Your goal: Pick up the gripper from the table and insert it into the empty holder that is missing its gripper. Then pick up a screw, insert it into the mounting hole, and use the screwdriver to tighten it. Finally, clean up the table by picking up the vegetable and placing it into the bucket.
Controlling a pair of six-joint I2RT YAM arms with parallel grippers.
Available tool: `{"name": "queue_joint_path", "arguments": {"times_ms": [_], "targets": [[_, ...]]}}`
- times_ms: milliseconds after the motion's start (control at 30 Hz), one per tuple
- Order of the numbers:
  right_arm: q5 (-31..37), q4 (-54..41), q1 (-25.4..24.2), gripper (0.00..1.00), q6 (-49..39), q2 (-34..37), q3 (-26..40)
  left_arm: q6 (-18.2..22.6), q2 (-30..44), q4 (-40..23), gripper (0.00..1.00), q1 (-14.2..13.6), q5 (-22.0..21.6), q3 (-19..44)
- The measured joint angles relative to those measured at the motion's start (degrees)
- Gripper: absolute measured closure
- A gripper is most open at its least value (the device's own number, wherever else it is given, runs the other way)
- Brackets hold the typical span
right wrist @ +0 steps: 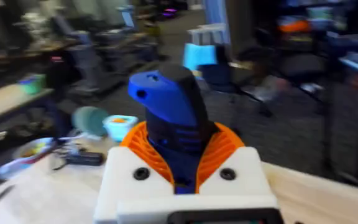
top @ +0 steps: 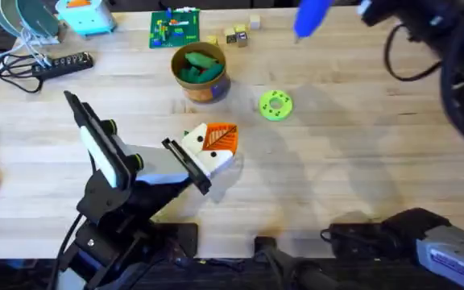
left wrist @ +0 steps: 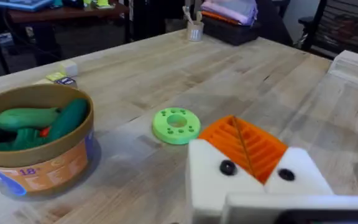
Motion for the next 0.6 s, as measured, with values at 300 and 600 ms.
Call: {"name": "queue_joint_path", "arguments": {"times_ms": [300, 600], "targets": [[-4.96, 10.48, 14.59, 0.891, 1.24, 3.20, -0.02, 0.00, 0.00, 0.00, 0.991, 0.00, 0.00, 0.00], [-5.52, 11.65, 20.81, 0.895, 6.25, 3.22, -0.02, 0.00, 0.00, 0.00, 0.991, 0.00, 0.00, 0.00]]}}
